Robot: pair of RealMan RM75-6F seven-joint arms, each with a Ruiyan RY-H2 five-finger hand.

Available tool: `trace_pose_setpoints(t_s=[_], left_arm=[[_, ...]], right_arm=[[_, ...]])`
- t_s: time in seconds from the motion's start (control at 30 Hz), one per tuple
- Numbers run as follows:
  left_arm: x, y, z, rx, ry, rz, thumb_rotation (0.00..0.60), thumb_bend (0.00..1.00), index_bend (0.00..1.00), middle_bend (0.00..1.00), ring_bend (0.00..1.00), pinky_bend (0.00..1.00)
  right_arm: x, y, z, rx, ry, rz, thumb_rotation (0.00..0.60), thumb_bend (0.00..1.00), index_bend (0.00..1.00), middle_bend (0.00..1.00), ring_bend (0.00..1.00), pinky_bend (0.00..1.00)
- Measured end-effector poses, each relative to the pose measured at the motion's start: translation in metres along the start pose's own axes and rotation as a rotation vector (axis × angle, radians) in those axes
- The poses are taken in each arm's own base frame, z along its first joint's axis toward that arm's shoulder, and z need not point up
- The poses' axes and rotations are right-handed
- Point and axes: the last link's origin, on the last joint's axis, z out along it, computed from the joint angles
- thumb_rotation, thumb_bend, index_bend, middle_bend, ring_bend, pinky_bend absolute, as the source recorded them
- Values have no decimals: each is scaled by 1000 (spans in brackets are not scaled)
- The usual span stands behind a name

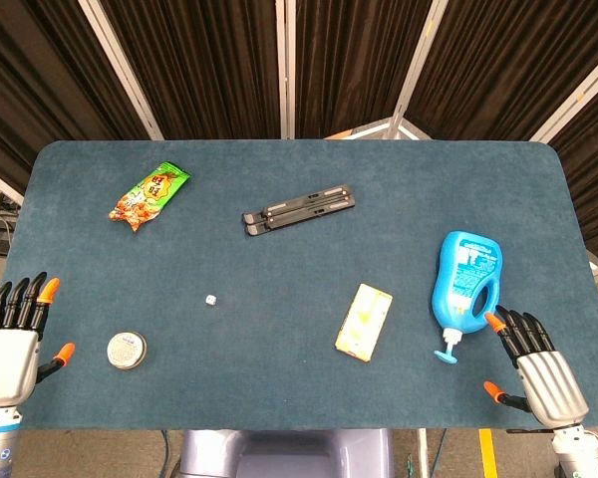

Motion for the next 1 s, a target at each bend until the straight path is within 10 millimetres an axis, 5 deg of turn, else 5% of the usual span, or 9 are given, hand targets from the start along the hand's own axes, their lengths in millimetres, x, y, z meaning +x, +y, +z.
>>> trace_pose_setpoints(t_s=[0.57, 1.0], left_arm=[[-24, 18, 21, -58, -102, 20, 600, 204, 130, 0, 0, 0], [-72, 97, 99, -190, -244, 76, 600, 289, 265, 0, 0, 0]], right_arm=[[-1, -4, 1, 9, -4, 6, 600, 79, 0, 0, 0, 0], [2, 0, 2, -1, -1, 27, 600, 80, 0, 0, 0, 0]])
